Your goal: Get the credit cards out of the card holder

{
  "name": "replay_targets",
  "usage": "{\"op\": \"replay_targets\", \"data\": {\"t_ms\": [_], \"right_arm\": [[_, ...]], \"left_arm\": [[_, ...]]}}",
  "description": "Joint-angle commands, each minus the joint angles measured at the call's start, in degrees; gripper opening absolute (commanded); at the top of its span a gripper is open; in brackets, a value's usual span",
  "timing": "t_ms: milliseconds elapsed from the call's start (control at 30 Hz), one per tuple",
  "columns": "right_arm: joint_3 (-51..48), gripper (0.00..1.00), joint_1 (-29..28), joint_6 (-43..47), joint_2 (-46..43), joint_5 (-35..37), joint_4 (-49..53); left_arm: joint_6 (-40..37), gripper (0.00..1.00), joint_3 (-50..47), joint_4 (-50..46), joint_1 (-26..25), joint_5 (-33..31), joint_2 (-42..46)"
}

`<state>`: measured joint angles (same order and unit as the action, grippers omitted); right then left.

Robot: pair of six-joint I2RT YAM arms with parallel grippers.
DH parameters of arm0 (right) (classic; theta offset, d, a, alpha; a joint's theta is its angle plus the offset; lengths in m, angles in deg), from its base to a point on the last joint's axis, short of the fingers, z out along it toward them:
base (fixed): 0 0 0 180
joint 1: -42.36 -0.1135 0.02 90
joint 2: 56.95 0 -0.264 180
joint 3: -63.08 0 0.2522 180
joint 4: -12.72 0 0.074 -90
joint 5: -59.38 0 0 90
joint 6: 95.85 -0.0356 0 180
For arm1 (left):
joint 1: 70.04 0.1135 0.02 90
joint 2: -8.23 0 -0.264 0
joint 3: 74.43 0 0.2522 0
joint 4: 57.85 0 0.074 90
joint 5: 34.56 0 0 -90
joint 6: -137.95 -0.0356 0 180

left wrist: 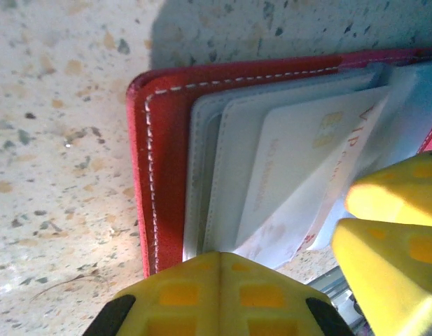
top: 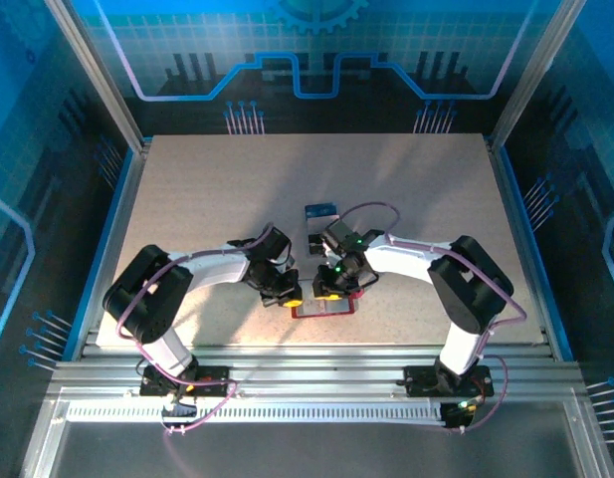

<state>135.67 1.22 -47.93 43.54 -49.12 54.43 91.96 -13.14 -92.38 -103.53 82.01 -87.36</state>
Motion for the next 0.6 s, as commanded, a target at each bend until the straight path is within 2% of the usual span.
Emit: {"op": "replay_targets", "data": {"t_ms": [0, 167, 333, 567], "right_arm": [[-1.7, 0.29, 1.2, -1.5, -3.0, -2.3, -1.3], [-4.8, 0.29, 2.5, -3.6, -3.6, -6.5, -6.7], [-6.7, 0.29, 3.3, -4.5, -3.4, -7.9, -9.7], [-7.1, 0.29, 3.6, -4.9, -2.2, -8.8, -11.2]], "left_arm": [[-1.5, 0.0, 1.1, -4.2, -0.2, -2.1, -0.5], [-1.1, 0.0, 2.1, -4.2, -0.2, -1.6, 0.2], [0.3, 0.0, 3.0, -2.3, -0.3, -0.2, 2.7], [0.3, 0.0, 3.9, -2.4, -0.4, -0.1, 1.3]]}}
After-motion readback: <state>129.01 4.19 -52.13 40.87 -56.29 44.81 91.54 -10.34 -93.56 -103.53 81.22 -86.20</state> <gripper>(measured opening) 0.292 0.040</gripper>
